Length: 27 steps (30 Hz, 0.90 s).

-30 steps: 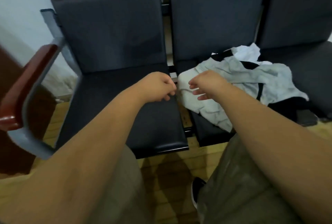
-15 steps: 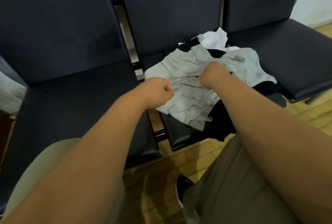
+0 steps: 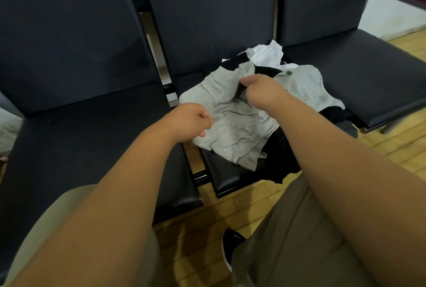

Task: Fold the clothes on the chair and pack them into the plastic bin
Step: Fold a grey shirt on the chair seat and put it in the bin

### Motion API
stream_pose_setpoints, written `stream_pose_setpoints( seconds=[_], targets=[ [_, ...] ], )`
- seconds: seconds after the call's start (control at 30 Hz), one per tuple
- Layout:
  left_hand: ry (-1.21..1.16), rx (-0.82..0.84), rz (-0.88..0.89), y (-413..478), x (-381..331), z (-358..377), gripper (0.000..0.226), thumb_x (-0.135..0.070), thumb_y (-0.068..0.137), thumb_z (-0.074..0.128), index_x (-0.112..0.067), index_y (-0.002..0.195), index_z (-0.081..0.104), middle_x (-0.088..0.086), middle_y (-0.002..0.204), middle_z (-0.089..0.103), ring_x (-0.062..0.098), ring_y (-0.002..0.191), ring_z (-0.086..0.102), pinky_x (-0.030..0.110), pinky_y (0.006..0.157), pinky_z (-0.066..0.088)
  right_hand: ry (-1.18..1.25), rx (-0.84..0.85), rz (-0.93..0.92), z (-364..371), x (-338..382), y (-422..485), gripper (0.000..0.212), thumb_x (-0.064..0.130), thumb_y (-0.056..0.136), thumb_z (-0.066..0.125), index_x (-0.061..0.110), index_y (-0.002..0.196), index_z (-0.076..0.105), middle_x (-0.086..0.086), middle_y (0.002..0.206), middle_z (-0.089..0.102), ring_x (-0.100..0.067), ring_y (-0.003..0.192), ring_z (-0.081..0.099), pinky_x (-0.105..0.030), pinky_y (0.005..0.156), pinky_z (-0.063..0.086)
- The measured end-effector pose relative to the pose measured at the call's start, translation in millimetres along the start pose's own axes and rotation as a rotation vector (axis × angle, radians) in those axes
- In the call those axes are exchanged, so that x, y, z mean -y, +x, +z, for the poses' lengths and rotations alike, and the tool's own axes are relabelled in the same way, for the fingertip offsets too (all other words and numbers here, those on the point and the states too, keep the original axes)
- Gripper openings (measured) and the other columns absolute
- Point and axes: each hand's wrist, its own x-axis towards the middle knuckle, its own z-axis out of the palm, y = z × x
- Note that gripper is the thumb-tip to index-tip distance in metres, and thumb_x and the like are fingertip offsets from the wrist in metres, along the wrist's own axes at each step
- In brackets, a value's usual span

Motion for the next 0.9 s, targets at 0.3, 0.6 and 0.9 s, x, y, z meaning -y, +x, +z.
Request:
stream_pose_setpoints(
  seconds=[0.3,0.6,0.9],
  targets=[
    [-0.153,-0.283,0.123,-2,4,-21,0.063,-0.031,0.09,0.079,-0.031,0.146,0.051,-0.008,0.133,0.061,0.013,0.117,0.063,0.036,0.095,0.056,0.546,0.246,-0.313,20,40,-23,0.036,-0.003,0.097,0.059,0.019,0.112,0.083,-0.002,0.116,0.08,-0.014,0.119,0.071,-0.038,0.112,0.052],
    [-0.25,-0.405,0.047,-50,2,-68,0.026,-0.054,0.091,0.076,-0.03,0.103,0.077,-0.003,0.099,0.078,0.019,0.093,0.073,0.04,0.082,0.06,0.513,0.085,-0.458,34,80,-50,0.031,0.006,0.094,0.065,0.026,0.113,0.079,0.007,0.11,0.079,-0.005,0.107,0.072,-0.031,0.1,0.058],
    [-0.676,-0.373,0.197,-136,20,-115,0.023,-0.032,0.102,0.07,-0.024,0.122,0.077,0.003,0.117,0.079,0.02,0.112,0.075,0.04,0.1,0.059,0.194,0.464,-0.317,71,103,-67,0.093,0.027,0.081,0.073,0.042,0.162,0.032,0.014,0.147,0.053,-0.014,0.132,0.055,-0.036,0.107,0.047]
  ],
)
